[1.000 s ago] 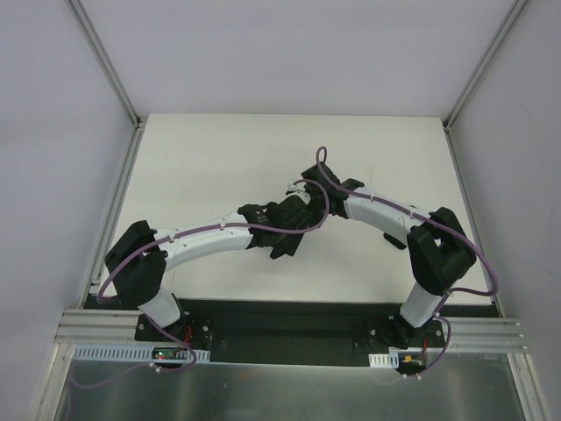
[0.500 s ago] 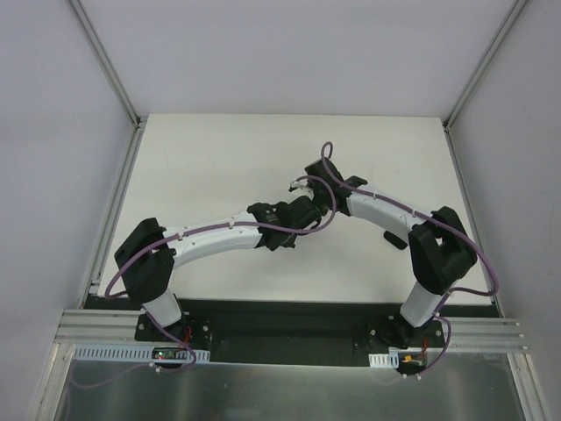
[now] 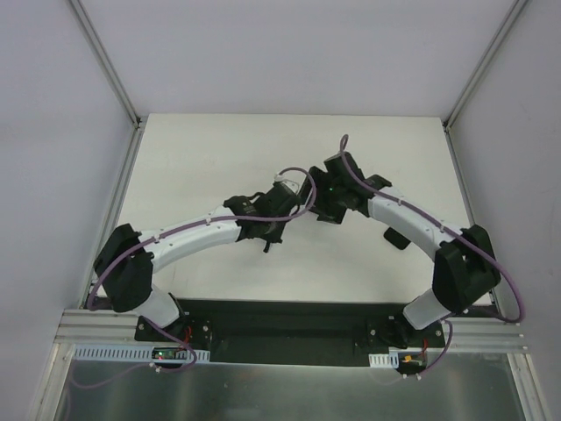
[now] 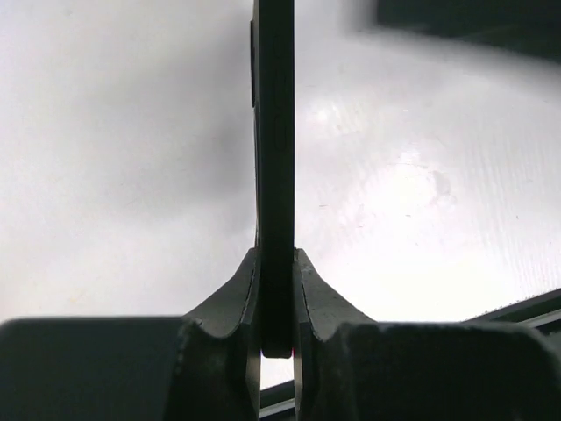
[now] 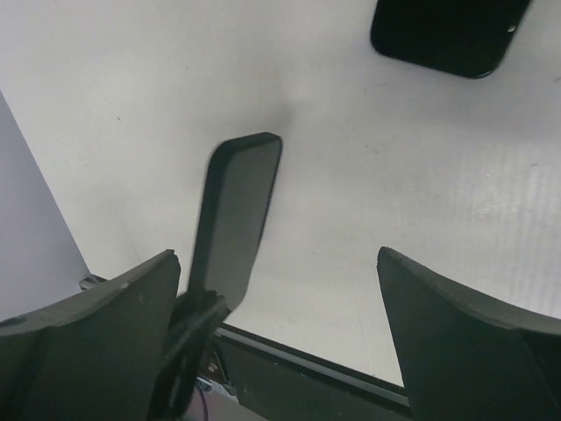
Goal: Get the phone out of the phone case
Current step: Adjust the phone.
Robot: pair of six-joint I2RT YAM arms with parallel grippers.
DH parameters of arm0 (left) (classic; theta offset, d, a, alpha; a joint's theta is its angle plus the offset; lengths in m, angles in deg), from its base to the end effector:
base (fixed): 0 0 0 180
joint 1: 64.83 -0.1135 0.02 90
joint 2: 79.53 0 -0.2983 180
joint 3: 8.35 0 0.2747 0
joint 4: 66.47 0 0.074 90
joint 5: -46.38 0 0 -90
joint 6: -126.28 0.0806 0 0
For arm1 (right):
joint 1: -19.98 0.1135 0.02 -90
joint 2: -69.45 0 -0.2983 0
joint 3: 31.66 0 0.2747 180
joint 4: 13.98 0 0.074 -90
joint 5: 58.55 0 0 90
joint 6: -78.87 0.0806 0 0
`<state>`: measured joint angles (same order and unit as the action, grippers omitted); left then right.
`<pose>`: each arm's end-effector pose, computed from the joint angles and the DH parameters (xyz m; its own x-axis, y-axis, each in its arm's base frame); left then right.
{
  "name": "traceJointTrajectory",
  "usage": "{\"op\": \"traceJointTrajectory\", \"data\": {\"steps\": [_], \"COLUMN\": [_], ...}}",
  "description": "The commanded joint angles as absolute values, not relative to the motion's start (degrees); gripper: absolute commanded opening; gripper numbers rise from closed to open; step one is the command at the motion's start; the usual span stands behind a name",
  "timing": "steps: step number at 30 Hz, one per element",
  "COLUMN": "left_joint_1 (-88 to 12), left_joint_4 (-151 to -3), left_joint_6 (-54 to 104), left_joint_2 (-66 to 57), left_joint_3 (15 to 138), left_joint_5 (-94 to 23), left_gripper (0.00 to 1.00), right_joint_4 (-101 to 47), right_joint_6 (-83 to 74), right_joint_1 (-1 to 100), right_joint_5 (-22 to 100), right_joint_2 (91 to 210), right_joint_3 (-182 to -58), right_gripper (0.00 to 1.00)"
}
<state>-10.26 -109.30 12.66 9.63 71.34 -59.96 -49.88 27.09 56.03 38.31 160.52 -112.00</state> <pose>0.2383 -0.2958 0.2468 -0.6936 0.3116 -0.6495 0.4412 0.8964 -0.0411 0.3187 0.2439 0.2486 -0.8643 0.1307 -0.4858 -0.1475 0.8574 0.4931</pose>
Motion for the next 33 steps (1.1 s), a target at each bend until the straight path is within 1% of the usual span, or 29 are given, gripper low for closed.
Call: {"op": "traceJointTrajectory", "data": {"steps": [1,5,7,11,12,14,15,16,19,22,25,33], "left_joint_1": [-18.74,-25.62,-28.42,-31.86,-32.39,-33.97,-34.41,-34.85,-36.61,-38.02,-38.81,-38.81], "left_joint_4": [-104.85,-100.71,-98.26,-93.44,-91.93,-86.24,-84.46,-82.44,-73.92,-65.31,-56.97,-49.47], "left_joint_6": [9.83,7.10,5.43,2.01,0.17,-2.03,-4.39,-5.55,-10.91,-16.80,-22.34,-27.53], "left_joint_2": [2.05,-1.66,-3.15,-4.38,-4.82,-5.18,-5.70,-5.70,-5.97,-6.06,-5.79,-6.41], "left_joint_3": [67.91,65.53,64.56,63.77,62.90,61.84,60.44,59.82,56.84,53.49,50.33,47.78], "left_joint_5": [-48.30,-35.22,-32.03,-23.60,-19.49,-15.51,-11.75,-9.97,-3.13,1.45,3.49,5.34], "left_gripper": [0.00,0.00,0.00,0.00,0.00,0.00,0.00,0.00,0.00,0.00,0.00,0.00], "right_joint_4": [-51.38,-51.56,-51.29,-47.35,-45.68,-37.88,-34.28,-26.93,-13.21,-6.32,-0.52,9.60], "right_joint_6": [23.15,20.87,19.73,19.02,19.45,22.08,23.31,24.89,30.43,33.08,35.36,41.42], "right_joint_1": [51.54,48.64,48.02,48.02,47.93,47.31,46.96,46.18,45.03,44.85,44.85,44.76], "right_joint_5": [37.78,36.03,35.50,36.99,37.86,42.16,44.18,47.94,53.14,55.96,57.73,59.75], "right_joint_2": [149.90,143.56,139.95,134.94,133.10,131.34,130.11,129.75,129.74,130.97,131.77,136.86], "right_joint_3": [-109.32,-103.97,-102.29,-96.67,-93.26,-89.64,-85.28,-83.40,-78.39,-77.32,-76.71,-75.74], "right_gripper": [0.96,0.96,0.96,0.96,0.96,0.96,0.96,0.96,0.96,0.96,0.96,0.97]}}
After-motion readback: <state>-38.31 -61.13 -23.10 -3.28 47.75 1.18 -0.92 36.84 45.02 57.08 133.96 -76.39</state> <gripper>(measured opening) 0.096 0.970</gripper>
